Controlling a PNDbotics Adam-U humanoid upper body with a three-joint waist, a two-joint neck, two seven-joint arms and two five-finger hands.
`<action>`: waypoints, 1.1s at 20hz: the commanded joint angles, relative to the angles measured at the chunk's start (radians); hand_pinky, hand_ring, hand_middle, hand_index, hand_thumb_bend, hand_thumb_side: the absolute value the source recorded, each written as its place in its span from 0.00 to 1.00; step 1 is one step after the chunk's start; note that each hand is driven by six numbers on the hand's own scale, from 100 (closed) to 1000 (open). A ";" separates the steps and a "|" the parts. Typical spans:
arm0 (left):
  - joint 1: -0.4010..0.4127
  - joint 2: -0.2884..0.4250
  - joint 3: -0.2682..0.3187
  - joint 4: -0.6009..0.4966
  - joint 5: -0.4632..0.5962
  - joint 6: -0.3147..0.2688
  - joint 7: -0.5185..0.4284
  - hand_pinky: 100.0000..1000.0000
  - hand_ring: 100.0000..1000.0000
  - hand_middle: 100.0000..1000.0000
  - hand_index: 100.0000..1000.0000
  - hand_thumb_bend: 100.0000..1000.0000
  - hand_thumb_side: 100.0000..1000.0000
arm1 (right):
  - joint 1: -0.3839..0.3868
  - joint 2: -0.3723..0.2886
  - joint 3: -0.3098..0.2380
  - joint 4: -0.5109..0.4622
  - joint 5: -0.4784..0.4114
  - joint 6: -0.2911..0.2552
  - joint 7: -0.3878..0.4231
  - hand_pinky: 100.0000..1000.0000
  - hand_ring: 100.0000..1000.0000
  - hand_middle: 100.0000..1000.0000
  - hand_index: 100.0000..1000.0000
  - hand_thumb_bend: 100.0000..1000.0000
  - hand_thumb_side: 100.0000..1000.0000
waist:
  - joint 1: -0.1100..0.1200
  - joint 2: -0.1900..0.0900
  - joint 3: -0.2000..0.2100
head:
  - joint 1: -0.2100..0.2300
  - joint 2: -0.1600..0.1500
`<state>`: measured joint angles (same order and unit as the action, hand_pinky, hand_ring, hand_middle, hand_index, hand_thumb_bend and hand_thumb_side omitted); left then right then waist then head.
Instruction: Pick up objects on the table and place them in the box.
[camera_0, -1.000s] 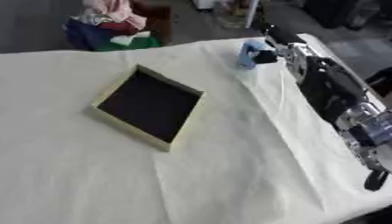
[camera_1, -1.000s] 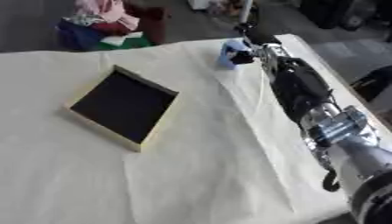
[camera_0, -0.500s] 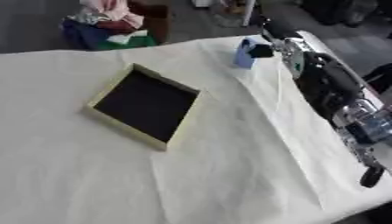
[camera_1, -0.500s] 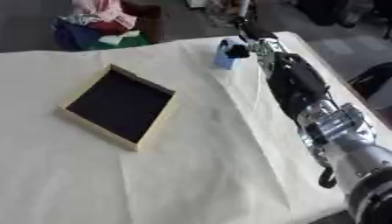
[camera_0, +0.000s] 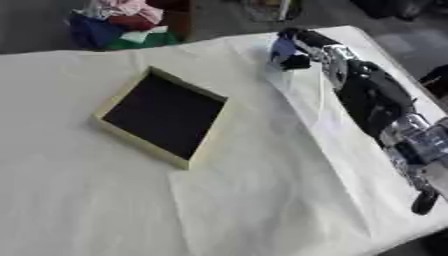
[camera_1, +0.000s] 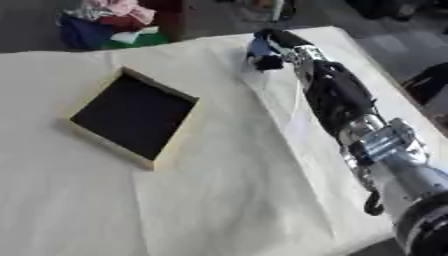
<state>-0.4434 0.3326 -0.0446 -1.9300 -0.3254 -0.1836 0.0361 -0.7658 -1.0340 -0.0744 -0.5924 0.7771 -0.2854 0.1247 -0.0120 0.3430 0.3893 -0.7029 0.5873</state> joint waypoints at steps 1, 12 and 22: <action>-0.007 0.011 0.003 -0.016 0.005 -0.001 -0.005 0.62 0.32 0.34 0.57 0.29 0.59 | -0.007 -0.045 -0.007 -0.005 -0.015 0.000 0.012 0.99 1.00 1.00 1.00 0.00 0.81 | 0.007 -0.012 0.000 | -0.005 -0.015; -0.007 0.011 0.002 -0.019 0.008 -0.001 -0.010 0.62 0.32 0.34 0.57 0.29 0.59 | 0.001 -0.040 -0.004 0.017 -0.025 -0.012 0.015 0.61 0.73 0.67 1.00 0.00 0.36 | 0.013 -0.008 -0.003 | -0.011 -0.016; 0.003 0.009 0.007 -0.018 0.008 -0.001 -0.003 0.62 0.32 0.34 0.57 0.28 0.59 | -0.008 -0.012 -0.008 -0.066 -0.043 -0.031 -0.032 0.00 0.38 0.27 1.00 0.00 0.00 | 0.014 -0.031 -0.024 | -0.011 -0.008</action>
<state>-0.4347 0.3324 -0.0447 -1.9305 -0.3183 -0.1842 0.0287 -0.7645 -1.0207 -0.0792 -0.6292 0.7447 -0.3142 0.1004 0.0024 0.3365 0.3644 -0.7116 0.5873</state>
